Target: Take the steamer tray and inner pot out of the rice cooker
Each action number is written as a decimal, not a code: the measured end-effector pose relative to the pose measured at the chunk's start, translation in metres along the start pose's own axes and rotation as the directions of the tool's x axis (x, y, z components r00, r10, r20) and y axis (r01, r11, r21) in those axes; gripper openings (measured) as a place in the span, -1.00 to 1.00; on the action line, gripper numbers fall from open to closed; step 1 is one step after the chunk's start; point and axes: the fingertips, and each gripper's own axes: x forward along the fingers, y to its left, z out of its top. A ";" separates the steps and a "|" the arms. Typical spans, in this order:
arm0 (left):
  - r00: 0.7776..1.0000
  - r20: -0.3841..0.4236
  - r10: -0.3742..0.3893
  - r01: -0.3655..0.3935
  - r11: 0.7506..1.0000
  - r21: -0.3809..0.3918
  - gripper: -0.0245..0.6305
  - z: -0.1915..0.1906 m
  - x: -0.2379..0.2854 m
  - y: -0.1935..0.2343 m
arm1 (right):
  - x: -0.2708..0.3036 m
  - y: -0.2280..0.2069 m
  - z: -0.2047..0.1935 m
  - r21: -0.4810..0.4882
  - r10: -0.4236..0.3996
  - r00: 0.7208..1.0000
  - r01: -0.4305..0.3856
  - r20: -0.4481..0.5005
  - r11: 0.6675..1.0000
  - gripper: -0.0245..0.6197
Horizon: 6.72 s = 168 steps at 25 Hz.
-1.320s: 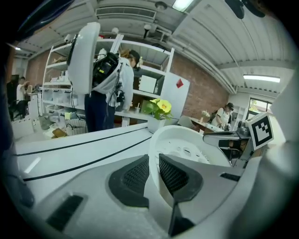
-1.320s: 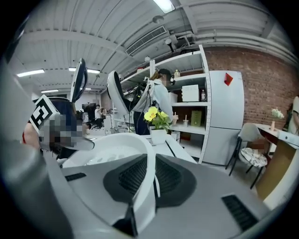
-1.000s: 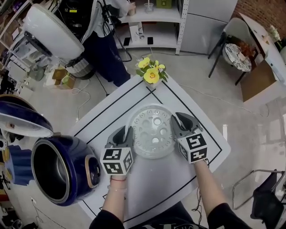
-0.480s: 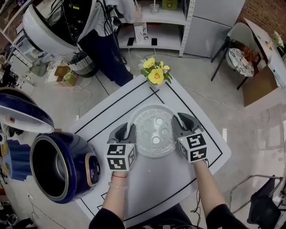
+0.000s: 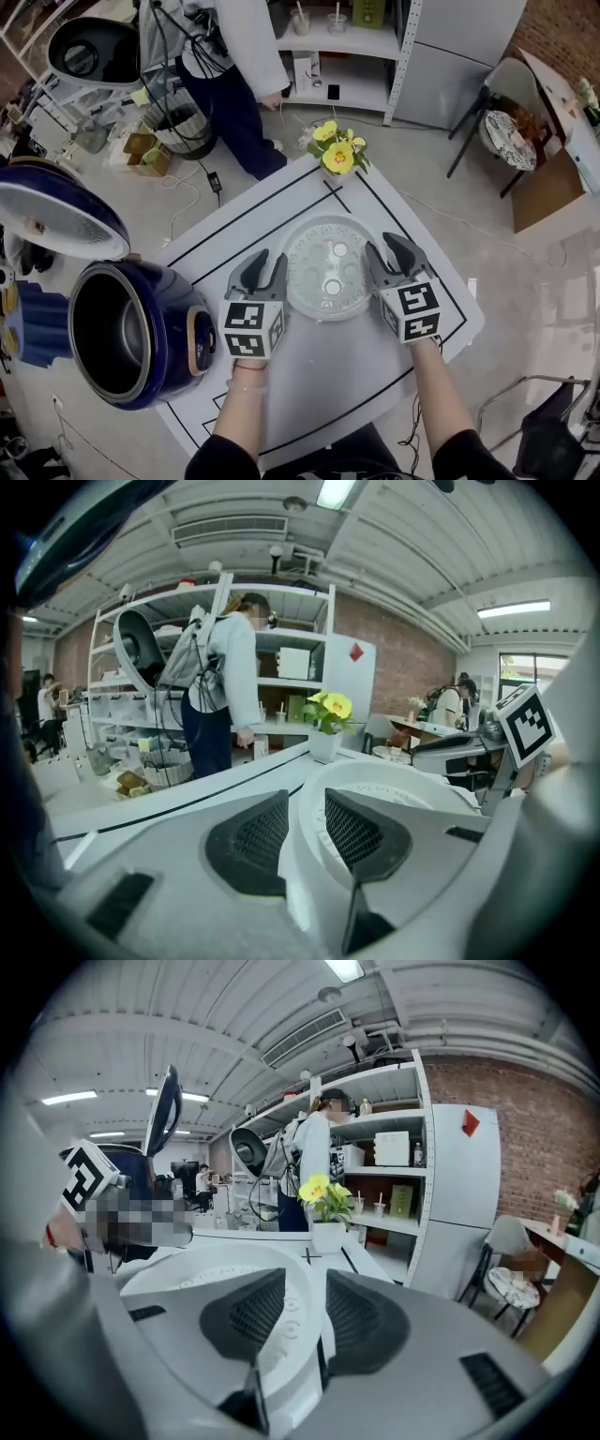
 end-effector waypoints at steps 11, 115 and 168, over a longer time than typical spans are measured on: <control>0.997 0.071 -0.011 0.011 1.000 0.004 -0.63 0.044 -0.063 -0.015 | -0.035 0.059 0.068 -0.021 0.117 0.989 -0.116 0.089 0.993 -0.55; 0.771 0.133 0.623 -0.535 0.747 -0.394 -0.56 0.032 -0.409 0.228 | -0.024 0.383 0.202 0.068 0.600 0.787 -0.613 0.145 0.787 -0.55; 0.768 0.463 0.442 -0.319 0.891 -0.323 -0.59 0.165 -0.413 0.124 | -0.157 0.269 0.289 0.086 0.422 0.762 -0.525 0.491 0.847 -0.55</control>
